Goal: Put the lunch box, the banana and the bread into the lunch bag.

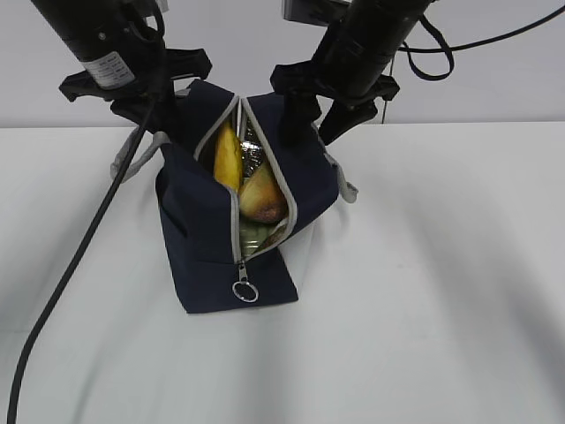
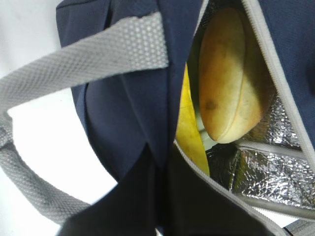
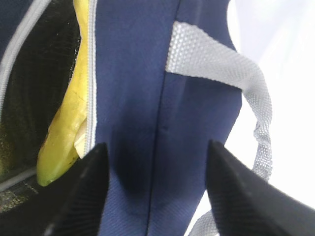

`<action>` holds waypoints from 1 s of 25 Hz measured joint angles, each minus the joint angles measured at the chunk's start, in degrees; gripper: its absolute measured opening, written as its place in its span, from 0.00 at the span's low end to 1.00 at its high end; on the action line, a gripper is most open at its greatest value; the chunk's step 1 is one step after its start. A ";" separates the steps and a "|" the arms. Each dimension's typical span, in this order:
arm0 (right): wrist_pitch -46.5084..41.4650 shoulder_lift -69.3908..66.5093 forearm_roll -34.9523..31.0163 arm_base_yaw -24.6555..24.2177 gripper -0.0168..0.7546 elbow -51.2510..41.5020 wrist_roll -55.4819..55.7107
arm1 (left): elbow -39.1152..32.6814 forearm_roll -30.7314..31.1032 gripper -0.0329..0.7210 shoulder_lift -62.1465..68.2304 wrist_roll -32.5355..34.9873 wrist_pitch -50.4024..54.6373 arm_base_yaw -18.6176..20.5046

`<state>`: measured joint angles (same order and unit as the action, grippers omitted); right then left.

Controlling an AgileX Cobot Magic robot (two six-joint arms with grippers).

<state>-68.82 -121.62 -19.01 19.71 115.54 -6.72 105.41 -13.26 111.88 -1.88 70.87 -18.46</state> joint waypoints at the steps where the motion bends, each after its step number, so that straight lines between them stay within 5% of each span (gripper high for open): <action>1: 0.16 0.00 0.00 0.00 0.59 0.00 0.11 | 0.00 0.00 0.04 0.00 0.00 0.00 0.00; 7: 0.57 0.00 -1.10 0.00 0.29 0.00 0.08 | 0.00 -0.17 0.04 0.00 0.00 0.00 0.00; 14: 0.57 0.00 -1.45 0.00 0.25 0.00 0.08 | 0.00 -0.28 0.04 0.00 0.00 0.00 0.00; 19: -0.32 0.00 -1.45 0.00 0.04 0.00 0.14 | 0.00 -1.63 0.04 0.00 0.00 0.00 0.00; 25: -0.42 0.42 -1.45 0.00 0.02 0.00 0.50 | 0.00 -7.11 0.04 0.00 3.10 0.00 -0.05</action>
<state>-69.24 -121.20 -20.46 19.71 115.54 -6.22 105.41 -20.37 111.88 1.23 70.87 -18.51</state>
